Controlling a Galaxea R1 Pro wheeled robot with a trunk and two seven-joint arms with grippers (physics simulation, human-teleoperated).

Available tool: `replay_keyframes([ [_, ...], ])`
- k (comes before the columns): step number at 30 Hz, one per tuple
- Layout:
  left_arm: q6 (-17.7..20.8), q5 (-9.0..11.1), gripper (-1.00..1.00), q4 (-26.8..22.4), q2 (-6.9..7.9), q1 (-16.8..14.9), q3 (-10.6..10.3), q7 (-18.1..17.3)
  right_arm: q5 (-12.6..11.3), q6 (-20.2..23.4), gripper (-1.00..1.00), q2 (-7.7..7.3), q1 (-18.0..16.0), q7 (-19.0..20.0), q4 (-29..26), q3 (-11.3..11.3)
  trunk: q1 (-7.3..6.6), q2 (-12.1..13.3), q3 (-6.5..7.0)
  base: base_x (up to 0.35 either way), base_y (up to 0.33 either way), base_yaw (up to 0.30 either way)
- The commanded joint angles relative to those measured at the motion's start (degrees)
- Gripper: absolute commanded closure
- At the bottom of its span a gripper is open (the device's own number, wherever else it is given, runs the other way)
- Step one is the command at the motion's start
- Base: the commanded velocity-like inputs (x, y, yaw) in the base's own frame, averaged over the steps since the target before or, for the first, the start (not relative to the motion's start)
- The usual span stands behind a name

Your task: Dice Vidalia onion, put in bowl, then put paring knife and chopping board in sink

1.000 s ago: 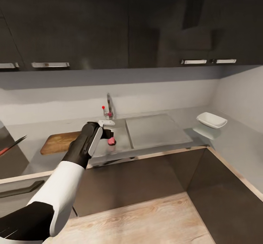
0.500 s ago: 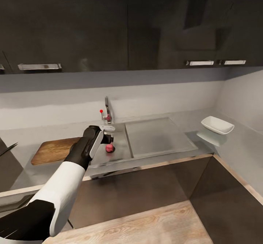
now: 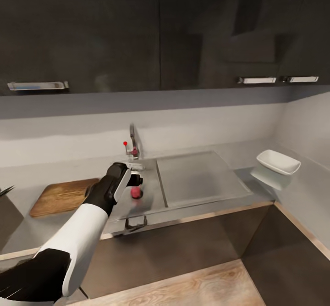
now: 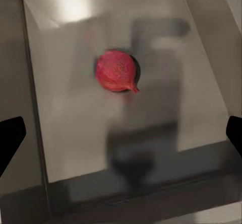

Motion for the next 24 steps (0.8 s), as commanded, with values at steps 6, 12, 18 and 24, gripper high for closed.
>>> replay_keyframes([
  [6,-0.2,0.7,-1.0,0.3,0.01,-0.1,-0.1,0.4,0.6,-0.1,-1.0,0.05,-0.1,-0.1,0.0,-0.4,0.07,-0.1,-0.12,0.311,0.0,0.0],
  [12,-0.2,0.7,-1.0,0.4,0.09,-0.1,-0.2,0.2,0.6,-0.1,-1.0,0.05,-0.1,-0.1,0.0,-0.4,0.07,-0.1,-0.16,0.226,0.0,0.0],
  [18,-0.3,0.7,-1.0,1.0,0.06,-0.1,-0.2,0.1,0.6,-0.1,-1.0,0.05,-0.1,-0.1,0.0,-0.4,0.07,-0.1,-0.58,0.026,0.0,0.0],
  [24,-0.3,0.7,-1.0,1.6,0.07,-0.1,-0.2,0.1,0.7,-0.1,-1.0,0.05,-0.1,-0.1,0.0,-0.4,0.07,-0.1,-1.09,0.001,0.0,0.0],
])
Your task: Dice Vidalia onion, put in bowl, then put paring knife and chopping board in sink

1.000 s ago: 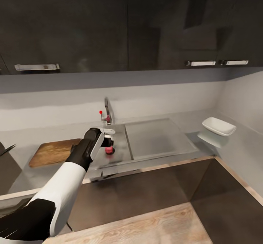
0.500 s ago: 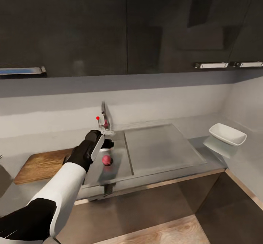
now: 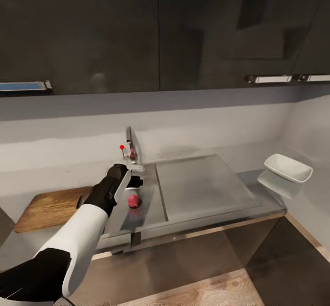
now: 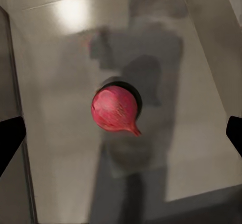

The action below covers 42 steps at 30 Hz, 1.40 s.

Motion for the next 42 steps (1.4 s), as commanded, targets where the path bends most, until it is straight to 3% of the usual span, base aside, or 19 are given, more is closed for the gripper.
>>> replay_keyframes([
  [1,0.2,0.6,-1.0,0.0,0.03,-0.1,-0.1,0.5,0.6,-0.2,-1.0,0.05,-0.1,-0.1,0.0,-0.4,0.03,-0.1,-0.21,0.018,0.0,0.0],
  [15,0.1,0.6,-1.0,1.4,0.03,-0.1,-0.2,0.4,0.6,-0.2,-1.0,0.05,-0.1,-0.1,0.0,-0.4,0.03,-0.1,-1.46,0.176,0.0,0.0],
  [42,0.1,0.5,-1.0,2.2,0.05,-0.1,-0.2,0.4,0.6,-0.2,-1.0,0.05,-0.1,-0.1,0.0,-0.4,0.03,-0.1,-3.86,0.004,0.0,0.0],
])
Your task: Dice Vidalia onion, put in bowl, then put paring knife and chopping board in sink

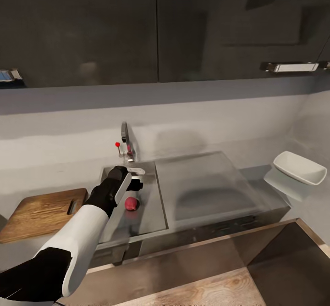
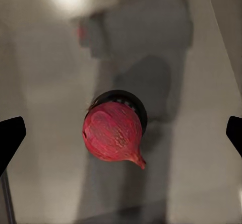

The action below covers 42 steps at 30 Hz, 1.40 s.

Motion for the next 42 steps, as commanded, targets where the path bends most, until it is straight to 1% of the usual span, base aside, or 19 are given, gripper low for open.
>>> replay_keyframes([
  [1,0.2,0.6,-1.0,0.0,0.03,0.0,-0.2,0.5,0.6,-0.2,-1.0,0.05,0.0,-0.1,0.0,-0.4,0.03,-0.1,-0.21,0.018,0.0,0.0],
  [9,0.2,0.6,-1.0,0.0,0.03,0.0,-0.2,0.5,0.6,-0.2,-1.0,0.05,0.0,-0.1,0.0,-0.4,0.03,-0.1,-0.92,0.151,0.0,0.0],
  [14,0.1,0.5,-1.0,1.2,0.03,0.0,-0.2,0.5,0.6,-0.2,-1.0,0.05,0.0,-0.1,0.0,-0.4,0.03,-0.1,-1.36,0.171,0.0,0.0],
  [27,0.1,0.5,-1.0,1.6,0.03,0.0,-0.2,0.6,0.6,-0.2,-1.0,0.05,0.0,-0.1,0.0,-0.4,0.03,-0.1,-2.52,0.01,0.0,0.0],
  [37,0.1,0.5,-1.0,1.7,0.32,0.0,-0.2,0.6,0.6,-0.2,-1.0,0.05,0.0,-0.1,0.0,-0.4,0.03,-0.1,-3.41,0.0,0.0,0.0],
  [42,0.1,0.5,-1.0,1.7,0.5,0.0,-0.2,0.6,0.6,-0.2,-1.0,0.06,0.0,-0.1,0.0,-0.4,0.03,-0.1,-3.55,0.0,0.0,0.0],
])
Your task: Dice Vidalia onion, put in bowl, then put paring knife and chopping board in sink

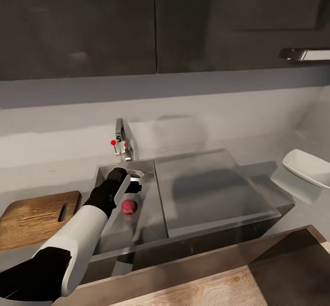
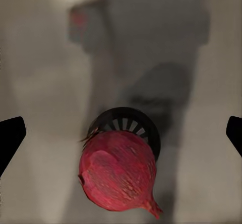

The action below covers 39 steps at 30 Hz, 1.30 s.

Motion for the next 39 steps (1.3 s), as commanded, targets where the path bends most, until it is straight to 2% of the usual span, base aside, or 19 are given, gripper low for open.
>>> replay_keyframes([
  [1,0.2,0.6,-1.0,0.0,0.13,0.0,-0.2,0.5,0.6,-0.2,-1.0,0.04,0.0,-0.1,0.0,-0.4,0.03,-0.1,-0.12,0.0,0.0,0.0],
  [13,0.2,0.6,-1.0,0.8,0.35,0.0,-0.2,0.5,0.6,-0.2,-1.0,0.04,0.0,-0.1,0.0,-0.4,0.03,-0.1,-0.19,0.0,0.0,0.0],
  [18,0.0,0.6,-1.0,1.6,0.35,0.1,-0.2,0.5,0.6,-0.2,-1.0,0.04,0.0,-0.1,0.0,-0.4,0.03,-0.1,-0.44,0.0,0.0,0.0],
  [27,-2.6,0.6,-1.0,3.4,0.35,0.1,-0.2,0.5,0.6,-0.2,-1.0,0.03,0.0,-0.1,0.0,-0.4,0.03,-0.1,-0.95,0.0,0.0,0.0],
  [39,-2.7,0.6,-1.0,3.8,0.35,0.1,-0.2,0.5,0.6,-0.2,-1.0,0.03,0.0,-0.1,0.0,-0.4,0.03,-0.1,-1.67,-0.044,0.0,0.0],
])
